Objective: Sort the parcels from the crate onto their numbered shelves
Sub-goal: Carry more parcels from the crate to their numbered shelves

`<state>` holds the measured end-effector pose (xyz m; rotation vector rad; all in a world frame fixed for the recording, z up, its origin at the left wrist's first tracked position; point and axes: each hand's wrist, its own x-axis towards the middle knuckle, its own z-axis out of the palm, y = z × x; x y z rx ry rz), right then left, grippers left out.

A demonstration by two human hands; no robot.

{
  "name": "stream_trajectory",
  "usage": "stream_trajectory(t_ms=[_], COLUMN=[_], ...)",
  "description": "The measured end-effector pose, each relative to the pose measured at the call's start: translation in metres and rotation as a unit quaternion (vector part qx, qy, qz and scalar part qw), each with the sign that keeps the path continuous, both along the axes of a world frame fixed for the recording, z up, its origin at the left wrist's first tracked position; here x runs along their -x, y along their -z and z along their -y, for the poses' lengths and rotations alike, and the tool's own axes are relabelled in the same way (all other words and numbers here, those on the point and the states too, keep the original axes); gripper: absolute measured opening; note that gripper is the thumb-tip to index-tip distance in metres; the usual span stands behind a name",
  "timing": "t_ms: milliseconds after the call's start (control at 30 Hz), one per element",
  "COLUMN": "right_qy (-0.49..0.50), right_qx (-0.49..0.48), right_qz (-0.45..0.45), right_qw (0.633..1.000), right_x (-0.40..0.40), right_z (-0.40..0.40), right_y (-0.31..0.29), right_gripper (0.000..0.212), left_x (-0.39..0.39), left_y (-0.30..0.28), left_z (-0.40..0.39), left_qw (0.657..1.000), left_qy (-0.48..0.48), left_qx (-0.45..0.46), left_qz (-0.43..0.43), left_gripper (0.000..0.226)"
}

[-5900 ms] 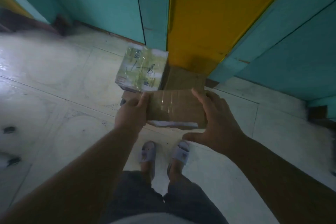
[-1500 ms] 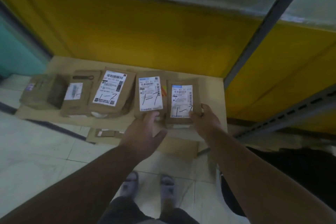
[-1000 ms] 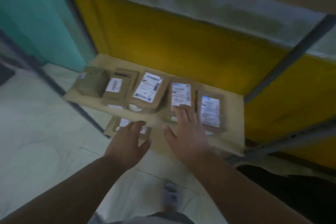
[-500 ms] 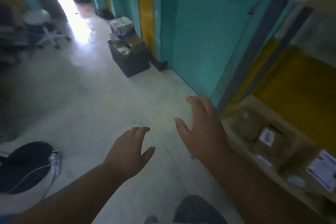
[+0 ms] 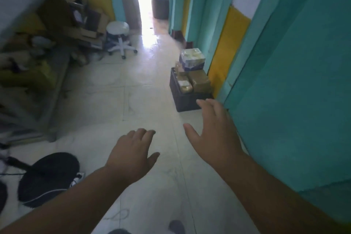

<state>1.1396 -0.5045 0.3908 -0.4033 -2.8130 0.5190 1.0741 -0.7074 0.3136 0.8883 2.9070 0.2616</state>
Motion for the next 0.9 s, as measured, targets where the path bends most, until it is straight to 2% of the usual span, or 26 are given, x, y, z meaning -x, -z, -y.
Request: stream_trajectory(t_ms=[167,367,600,733,900], right_qy=[-0.015,0.045,0.150,0.167,0.178], right_qx=[-0.005,0.016,0.010,0.006,0.018], right_qz=[0.004,-0.002,-0.022,-0.034,-0.021], right_qw=[1.000,0.999,0.988,0.985,0.984], right_x=[0.153,0.305,0.427,0.506,0.612], right_z=[-0.004,-0.031,-0.122,-0.185,-0.249], right_y=[0.023,0.030,0.020,0.027,0.020], right_gripper=[0.064,0.061,0.062,0.062,0.061], left_x=[0.132,0.309,0.484,0.570,0.668], left_y=[0.014,0.023,0.014,0.026,0.016], left_z=[-0.010,-0.051,-0.164,-0.243,-0.295], left_qw=[0.999,0.999,0.993,0.990,0.987], left_qy=[-0.032,0.020,0.099,0.114,0.136], left_qx=[-0.017,-0.017,-0.034,-0.044,-0.014], left_qz=[0.004,0.019,0.053,0.073,0.083], left_gripper=[0.067,0.066,0.064,0.060,0.061])
